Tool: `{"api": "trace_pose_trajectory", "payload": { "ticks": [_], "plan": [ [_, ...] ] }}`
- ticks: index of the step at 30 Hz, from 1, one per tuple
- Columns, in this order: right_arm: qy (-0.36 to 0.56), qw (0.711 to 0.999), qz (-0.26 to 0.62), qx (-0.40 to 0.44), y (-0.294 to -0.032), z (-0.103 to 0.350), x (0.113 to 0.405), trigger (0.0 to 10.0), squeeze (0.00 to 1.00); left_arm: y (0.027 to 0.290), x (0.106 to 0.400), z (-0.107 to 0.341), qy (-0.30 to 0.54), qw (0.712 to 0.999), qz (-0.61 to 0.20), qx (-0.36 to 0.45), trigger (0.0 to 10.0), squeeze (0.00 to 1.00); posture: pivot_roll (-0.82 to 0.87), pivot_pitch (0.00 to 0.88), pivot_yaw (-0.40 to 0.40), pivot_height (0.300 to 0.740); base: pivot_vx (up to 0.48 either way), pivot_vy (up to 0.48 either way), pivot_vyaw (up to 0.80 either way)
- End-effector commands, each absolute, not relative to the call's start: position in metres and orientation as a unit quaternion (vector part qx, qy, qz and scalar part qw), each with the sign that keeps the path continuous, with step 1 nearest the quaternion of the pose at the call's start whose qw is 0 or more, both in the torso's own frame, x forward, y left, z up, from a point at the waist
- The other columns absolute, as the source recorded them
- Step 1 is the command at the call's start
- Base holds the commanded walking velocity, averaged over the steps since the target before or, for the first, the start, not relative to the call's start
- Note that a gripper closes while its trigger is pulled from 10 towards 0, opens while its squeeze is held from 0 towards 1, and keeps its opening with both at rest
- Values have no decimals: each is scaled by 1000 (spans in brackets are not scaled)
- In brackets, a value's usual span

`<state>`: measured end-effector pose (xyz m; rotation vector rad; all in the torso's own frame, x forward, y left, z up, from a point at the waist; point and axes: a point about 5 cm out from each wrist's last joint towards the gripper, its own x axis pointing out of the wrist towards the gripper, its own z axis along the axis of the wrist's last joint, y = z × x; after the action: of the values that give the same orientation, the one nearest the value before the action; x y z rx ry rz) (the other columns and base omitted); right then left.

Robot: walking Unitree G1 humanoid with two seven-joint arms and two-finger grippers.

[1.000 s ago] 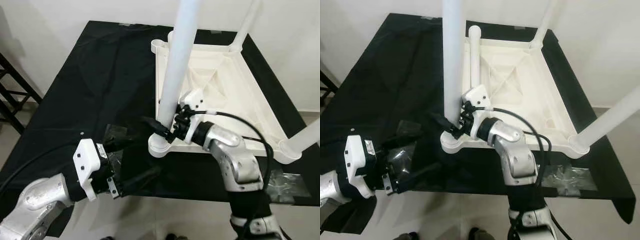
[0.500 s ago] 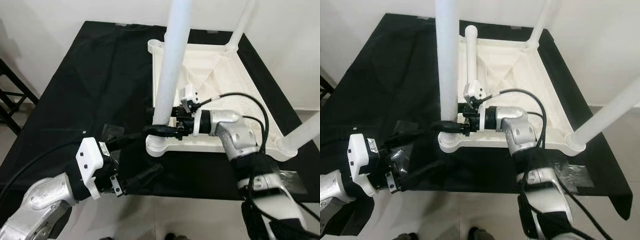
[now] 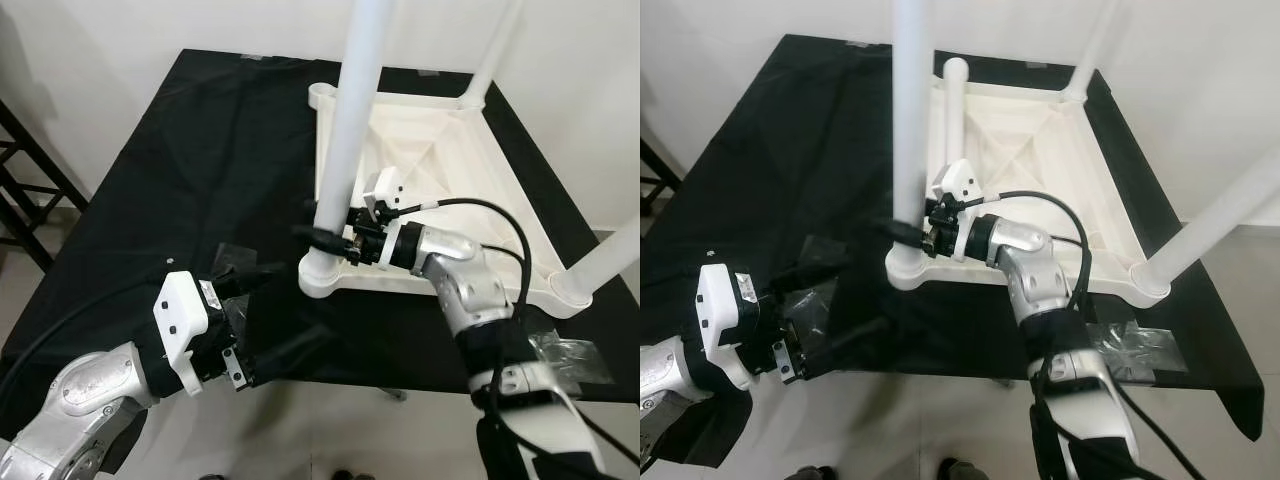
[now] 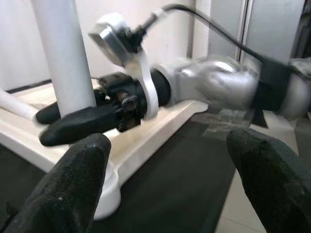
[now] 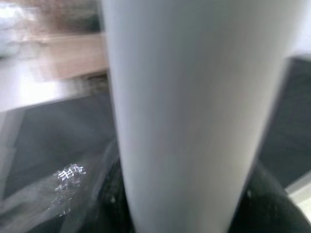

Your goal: Building children table

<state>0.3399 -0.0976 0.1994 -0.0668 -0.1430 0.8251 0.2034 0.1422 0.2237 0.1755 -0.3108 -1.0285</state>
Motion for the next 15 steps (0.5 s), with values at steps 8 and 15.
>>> {"api": "trace_pose_trajectory", "payload": {
  "ticks": [8, 15],
  "plan": [
    [36, 964, 256, -66, -90, 151, 299, 0, 0, 141, 206, 223, -147, 851, -498, 79, 10000, 0, 72, 226, -92, 740, 0, 0, 0],
    [27, 963, 261, -57, -81, 159, 301, 10000, 0, 137, 207, 220, -145, 849, -503, 75, 10000, 0, 61, 219, -80, 740, 0, 0, 0]
  ]
}}
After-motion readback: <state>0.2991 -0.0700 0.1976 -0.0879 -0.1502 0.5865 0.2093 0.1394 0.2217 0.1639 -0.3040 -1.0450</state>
